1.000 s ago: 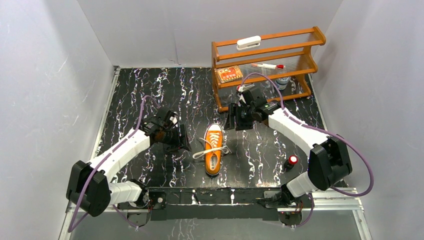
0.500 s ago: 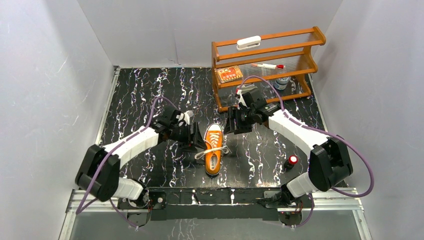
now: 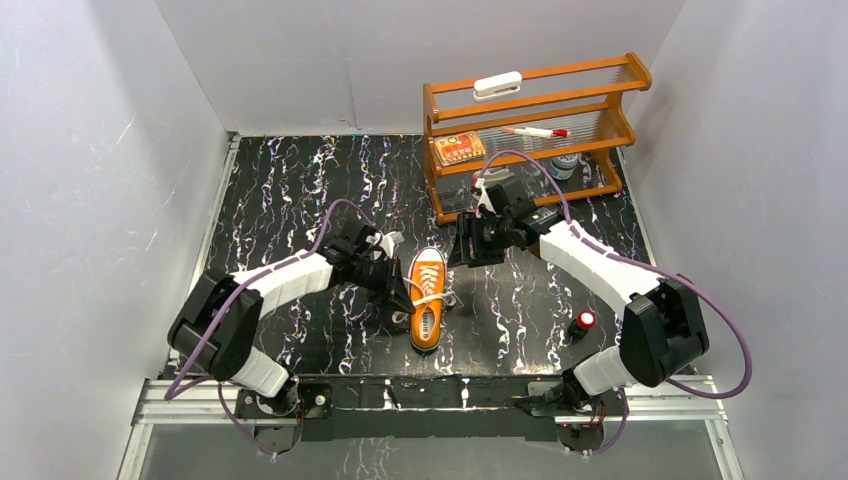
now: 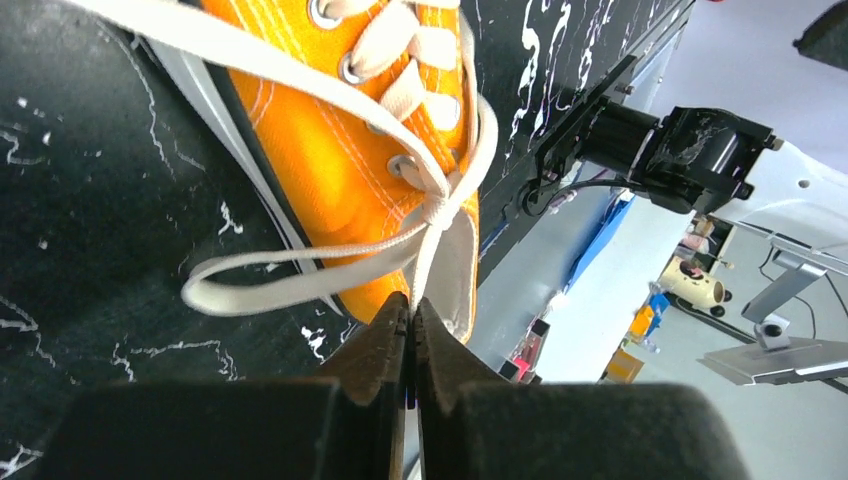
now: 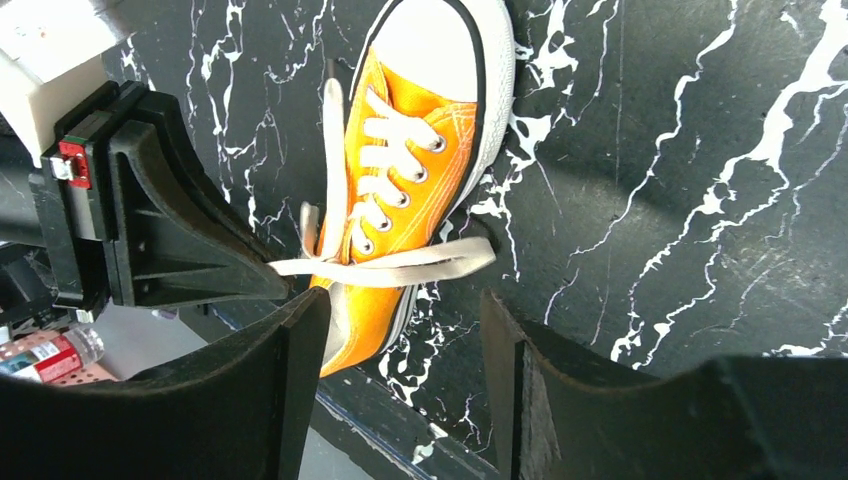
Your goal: Tie the shoes
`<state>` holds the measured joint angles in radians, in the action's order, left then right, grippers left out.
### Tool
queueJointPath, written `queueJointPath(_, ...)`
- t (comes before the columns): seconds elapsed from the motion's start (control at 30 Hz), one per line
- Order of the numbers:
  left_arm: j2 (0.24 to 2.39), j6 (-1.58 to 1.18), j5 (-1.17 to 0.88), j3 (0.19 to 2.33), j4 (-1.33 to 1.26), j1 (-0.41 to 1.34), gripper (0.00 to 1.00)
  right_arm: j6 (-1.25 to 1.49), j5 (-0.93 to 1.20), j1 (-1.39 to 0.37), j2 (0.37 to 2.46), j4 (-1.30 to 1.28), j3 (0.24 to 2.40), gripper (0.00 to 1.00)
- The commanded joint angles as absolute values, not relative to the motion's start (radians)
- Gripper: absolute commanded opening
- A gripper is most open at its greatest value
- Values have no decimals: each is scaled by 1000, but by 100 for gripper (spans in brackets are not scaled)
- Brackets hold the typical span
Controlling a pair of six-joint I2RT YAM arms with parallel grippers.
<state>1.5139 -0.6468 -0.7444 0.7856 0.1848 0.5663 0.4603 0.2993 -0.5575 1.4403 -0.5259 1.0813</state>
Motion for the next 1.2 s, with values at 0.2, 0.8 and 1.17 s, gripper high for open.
queueJointPath(0.2,1311,-634,-713,702,435,566,0,572,461,-555,1499,-414,1045,76)
queueJointPath(0.8,1202,-806,-741,480,357,566,0,581,439,-665,1646,-465,1191,78)
queueJointPath(1.17,1184,-843,-787,449,313,568,8,450,210,-823,1766,-626,1362,79)
